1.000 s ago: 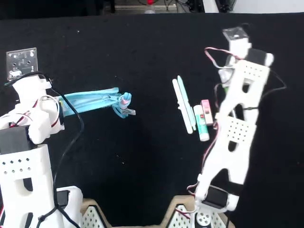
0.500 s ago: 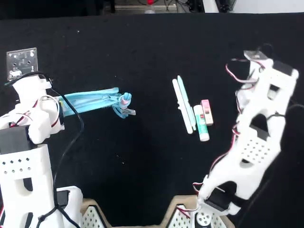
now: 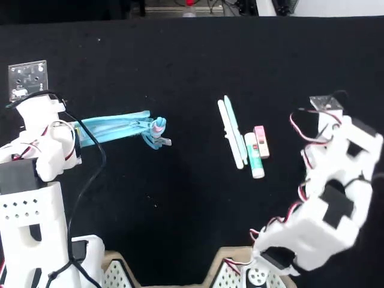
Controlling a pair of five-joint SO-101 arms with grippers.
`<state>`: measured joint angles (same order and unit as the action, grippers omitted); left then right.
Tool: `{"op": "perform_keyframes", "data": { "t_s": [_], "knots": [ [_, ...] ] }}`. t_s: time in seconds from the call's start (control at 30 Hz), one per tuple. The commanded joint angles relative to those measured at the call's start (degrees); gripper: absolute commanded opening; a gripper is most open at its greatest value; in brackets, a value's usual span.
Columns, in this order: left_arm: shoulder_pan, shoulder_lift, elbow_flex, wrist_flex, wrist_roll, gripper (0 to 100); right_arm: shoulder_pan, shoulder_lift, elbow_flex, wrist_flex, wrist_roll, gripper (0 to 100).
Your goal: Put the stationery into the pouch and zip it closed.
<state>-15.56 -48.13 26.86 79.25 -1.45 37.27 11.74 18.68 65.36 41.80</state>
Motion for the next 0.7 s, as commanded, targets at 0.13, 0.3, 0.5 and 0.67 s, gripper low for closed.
{"op": "perform_keyframes", "data": {
  "t_s": [0.13,0.3,0.5,0.67],
  "knots": [
    [-0.3,0.1,1.2,-0.2,0.7,3,0.8,-7.8,9.0,-6.0,7.9,13.5],
    [-0.3,0.1,1.3,-0.1,0.7,3,0.7,-7.8,8.7,-6.2,8.0,17.1],
    [-0.3,0.1,1.3,-0.1,0.7,3,0.5,-7.8,7.3,-4.7,11.7,12.3],
    [-0.3,0.1,1.3,-0.1,0.7,3,-1.5,-7.3,7.3,-1.5,12.4,12.3]
  ]
}}
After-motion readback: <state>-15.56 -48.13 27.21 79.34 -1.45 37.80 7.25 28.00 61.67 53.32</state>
